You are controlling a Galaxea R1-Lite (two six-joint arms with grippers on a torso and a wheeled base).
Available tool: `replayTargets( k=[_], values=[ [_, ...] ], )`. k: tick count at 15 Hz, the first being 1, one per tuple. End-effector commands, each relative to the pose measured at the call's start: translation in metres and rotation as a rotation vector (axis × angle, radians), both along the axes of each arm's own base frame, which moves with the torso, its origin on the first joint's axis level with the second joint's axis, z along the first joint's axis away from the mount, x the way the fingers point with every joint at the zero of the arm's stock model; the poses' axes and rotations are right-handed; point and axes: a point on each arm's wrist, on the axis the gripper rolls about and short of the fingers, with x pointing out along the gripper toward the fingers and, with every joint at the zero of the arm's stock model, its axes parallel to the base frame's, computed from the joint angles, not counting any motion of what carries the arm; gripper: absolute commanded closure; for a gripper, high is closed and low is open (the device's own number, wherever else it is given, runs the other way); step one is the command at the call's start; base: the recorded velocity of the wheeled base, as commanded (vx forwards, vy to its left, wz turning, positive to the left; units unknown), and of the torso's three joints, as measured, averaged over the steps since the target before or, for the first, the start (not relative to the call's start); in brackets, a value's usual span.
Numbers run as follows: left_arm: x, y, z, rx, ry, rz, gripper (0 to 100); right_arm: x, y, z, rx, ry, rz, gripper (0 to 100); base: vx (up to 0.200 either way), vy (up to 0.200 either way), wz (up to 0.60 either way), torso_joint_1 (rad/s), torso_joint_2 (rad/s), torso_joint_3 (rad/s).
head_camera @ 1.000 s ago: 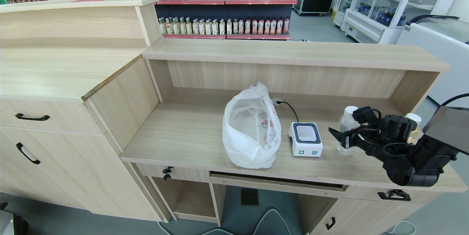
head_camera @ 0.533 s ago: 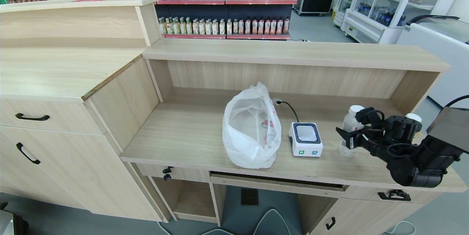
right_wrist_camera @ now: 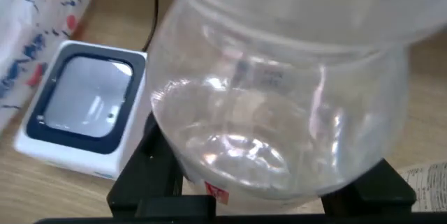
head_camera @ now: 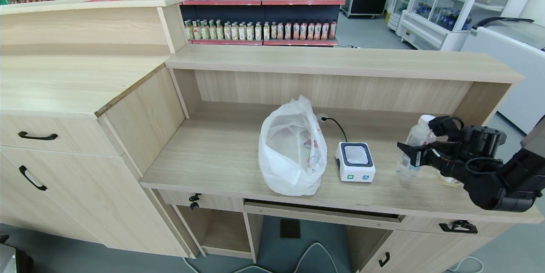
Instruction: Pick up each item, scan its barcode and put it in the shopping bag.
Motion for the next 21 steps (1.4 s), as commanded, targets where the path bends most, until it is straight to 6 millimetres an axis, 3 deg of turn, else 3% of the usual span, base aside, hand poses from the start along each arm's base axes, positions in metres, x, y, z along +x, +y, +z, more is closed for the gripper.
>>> replayTargets(
  k=[1, 2, 3, 5, 10, 11, 16, 21],
  values=[
    [0.0, 0.0, 0.0, 0.0, 0.0, 0.0, 100, -0.029, 0.011, 0.083, 0.168, -0.04, 0.029, 100, 0.0, 0.0, 0.0, 0.0, 0.0, 0.0],
    [0.0, 0.0, 0.0, 0.0, 0.0, 0.0, 100, -0.039, 0.014, 0.096, 0.207, -0.021, 0.056, 100, 0.0, 0.0, 0.0, 0.0, 0.0, 0.0],
    [0.0, 0.0, 0.0, 0.0, 0.0, 0.0, 100, -0.064, 0.021, 0.123, 0.273, 0.021, 0.136, 100, 0.0, 0.0, 0.0, 0.0, 0.0, 0.0],
    [0.0, 0.0, 0.0, 0.0, 0.0, 0.0, 100, -0.092, 0.035, 0.148, 0.328, 0.049, 0.272, 100, 0.0, 0.0, 0.0, 0.0, 0.0, 0.0],
    [0.0, 0.0, 0.0, 0.0, 0.0, 0.0, 100, -0.126, 0.065, 0.175, 0.43, 0.081, 0.603, 100, 0.0, 0.0, 0.0, 0.0, 0.0, 0.0],
    [0.0, 0.0, 0.0, 0.0, 0.0, 0.0, 100, -0.142, 0.078, 0.183, 0.481, 0.112, 0.718, 100, 0.0, 0.0, 0.0, 0.0, 0.0, 0.0],
    [0.0, 0.0, 0.0, 0.0, 0.0, 0.0, 100, -0.185, 0.107, 0.176, 0.501, 0.193, 0.904, 100, 0.0, 0.0, 0.0, 0.0, 0.0, 0.0],
    [0.0, 0.0, 0.0, 0.0, 0.0, 0.0, 100, -0.213, 0.114, 0.174, 0.498, 0.224, 0.966, 100, 0.0, 0.0, 0.0, 0.0, 0.0, 0.0]
  ],
)
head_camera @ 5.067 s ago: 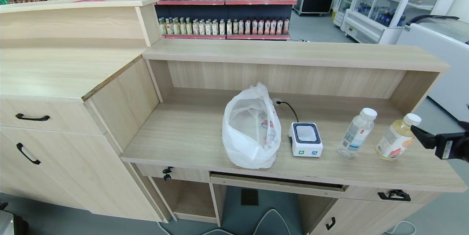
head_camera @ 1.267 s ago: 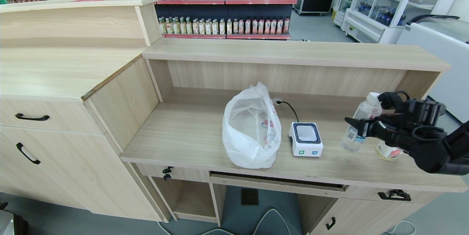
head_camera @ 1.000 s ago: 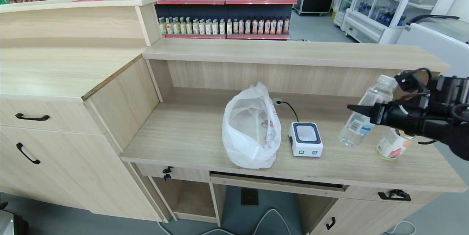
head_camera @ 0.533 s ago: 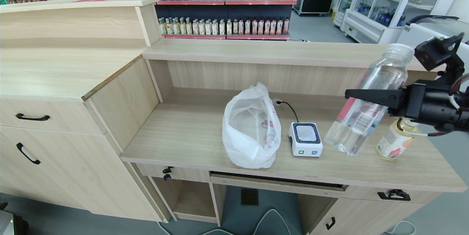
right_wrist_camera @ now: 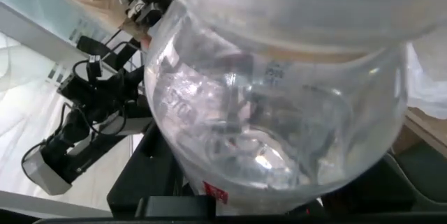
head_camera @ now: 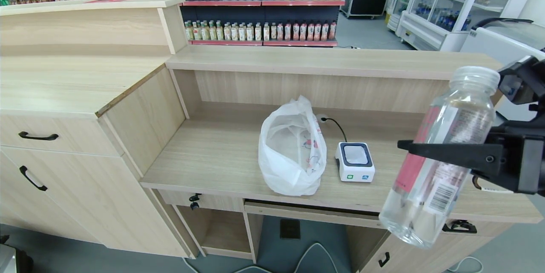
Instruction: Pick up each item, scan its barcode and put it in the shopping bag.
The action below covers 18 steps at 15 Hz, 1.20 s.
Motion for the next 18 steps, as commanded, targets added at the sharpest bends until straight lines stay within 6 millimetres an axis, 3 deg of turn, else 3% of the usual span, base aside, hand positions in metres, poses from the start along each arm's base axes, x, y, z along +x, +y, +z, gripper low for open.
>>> replayTargets(
  k=[1, 8, 11, 18],
  values=[
    [0.0, 0.0, 0.0, 0.0, 0.0, 0.0, 100, -0.014, -0.001, -0.001, 0.003, -0.014, 0.017, 100, 0.0, 0.0, 0.0, 0.0, 0.0, 0.0],
    [0.0, 0.0, 0.0, 0.0, 0.0, 0.0, 100, -0.016, 0.001, -0.006, -0.01, 0.029, 0.028, 100, 0.0, 0.0, 0.0, 0.0, 0.0, 0.0],
    [0.0, 0.0, 0.0, 0.0, 0.0, 0.0, 100, -0.026, 0.001, -0.002, 0.008, 0.021, 0.077, 100, 0.0, 0.0, 0.0, 0.0, 0.0, 0.0],
    [0.0, 0.0, 0.0, 0.0, 0.0, 0.0, 100, -0.026, 0.013, 0.009, 0.044, -0.104, 0.17, 100, 0.0, 0.0, 0.0, 0.0, 0.0, 0.0]
  ],
)
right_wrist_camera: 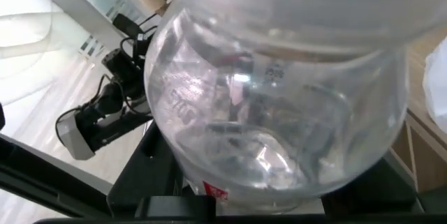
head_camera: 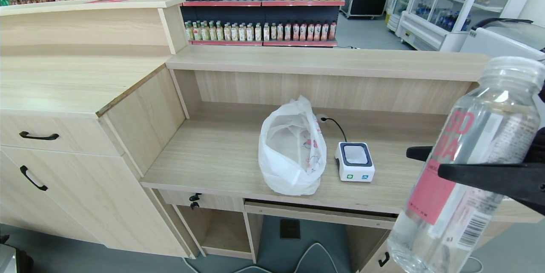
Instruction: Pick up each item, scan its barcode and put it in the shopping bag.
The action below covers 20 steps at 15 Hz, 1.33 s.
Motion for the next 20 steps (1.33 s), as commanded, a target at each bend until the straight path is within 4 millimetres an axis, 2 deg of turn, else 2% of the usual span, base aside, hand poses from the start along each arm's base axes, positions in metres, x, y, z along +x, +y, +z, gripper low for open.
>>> replayTargets(
  k=[1, 9, 19, 20],
  values=[
    [0.0, 0.0, 0.0, 0.0, 0.0, 0.0, 100, 0.0008, 0.0014, -0.0007, -0.002, 0.003, 0.015, 100, 0.0, 0.0, 0.0, 0.0, 0.0, 0.0],
    [0.0, 0.0, 0.0, 0.0, 0.0, 0.0, 100, -0.0061, 0.0066, 0.002, 0.003, -0.008, 0.109, 100, 0.0, 0.0, 0.0, 0.0, 0.0, 0.0],
    [0.0, 0.0, 0.0, 0.0, 0.0, 0.0, 100, -0.0036, 0.0065, 0.0007, 0.0, -0.006, 0.095, 100, 0.0, 0.0, 0.0, 0.0, 0.0, 0.0],
    [0.0, 0.0, 0.0, 0.0, 0.0, 0.0, 100, 0.0005, 0.0011, -0.0006, -0.002, -0.004, 0.037, 100, 0.0, 0.0, 0.0, 0.0, 0.0, 0.0]
  ],
)
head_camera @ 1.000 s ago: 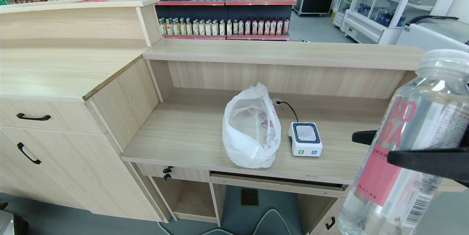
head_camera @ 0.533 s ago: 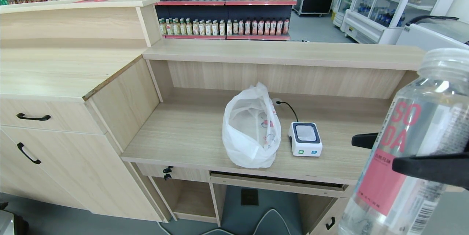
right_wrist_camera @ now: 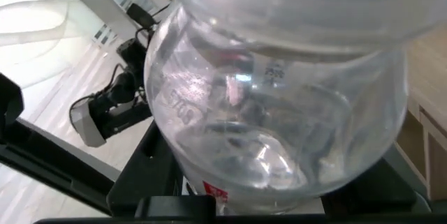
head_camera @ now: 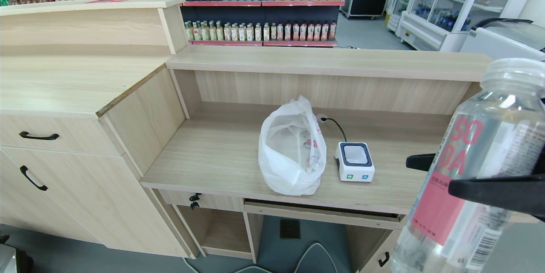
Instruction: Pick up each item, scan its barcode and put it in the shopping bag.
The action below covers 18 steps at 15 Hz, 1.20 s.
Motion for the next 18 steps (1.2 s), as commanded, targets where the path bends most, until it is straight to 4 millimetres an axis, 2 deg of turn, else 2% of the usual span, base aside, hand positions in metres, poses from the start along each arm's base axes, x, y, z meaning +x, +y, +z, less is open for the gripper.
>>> replayTargets(
  k=[1, 2, 4, 5, 7, 9, 12, 16, 18],
  values=[
    [0.0, 0.0, 0.0, 0.0, 0.0, 0.0, 100, 0.011, -0.01, -0.004, -0.013, -0.006, -0.118, 100, 0.0, 0.0, 0.0, 0.0, 0.0, 0.0],
    [0.0, 0.0, 0.0, 0.0, 0.0, 0.0, 100, 0.018, -0.018, -0.006, -0.026, -0.028, -0.193, 100, 0.0, 0.0, 0.0, 0.0, 0.0, 0.0],
    [0.0, 0.0, 0.0, 0.0, 0.0, 0.0, 100, 0.052, -0.061, -0.026, -0.136, -0.1, -0.535, 100, 0.0, 0.0, 0.0, 0.0, 0.0, 0.0],
    [0.0, 0.0, 0.0, 0.0, 0.0, 0.0, 100, 0.069, -0.087, -0.039, -0.248, -0.15, -0.737, 100, 0.0, 0.0, 0.0, 0.0, 0.0, 0.0],
    [0.0, 0.0, 0.0, 0.0, 0.0, 0.0, 100, 0.076, -0.134, -0.061, -0.469, -0.267, -0.935, 100, 0.0, 0.0, 0.0, 0.0, 0.0, 0.0],
    [0.0, 0.0, 0.0, 0.0, 0.0, 0.0, 100, 0.068, -0.165, -0.072, -0.599, -0.346, -1.032, 100, 0.0, 0.0, 0.0, 0.0, 0.0, 0.0],
    [0.0, 0.0, 0.0, 0.0, 0.0, 0.0, 100, 0.055, -0.193, -0.074, -0.72, -0.397, -1.131, 100, 0.0, 0.0, 0.0, 0.0, 0.0, 0.0],
    [0.0, 0.0, 0.0, 0.0, 0.0, 0.0, 100, 0.043, -0.211, -0.077, -0.9, -0.504, -1.141, 100, 0.0, 0.0, 0.0, 0.0, 0.0, 0.0],
    [0.0, 0.0, 0.0, 0.0, 0.0, 0.0, 100, 0.043, -0.214, -0.073, -0.923, -0.536, -1.15, 100, 0.0, 0.0, 0.6, 0.002, 0.0, 0.002]
  ],
)
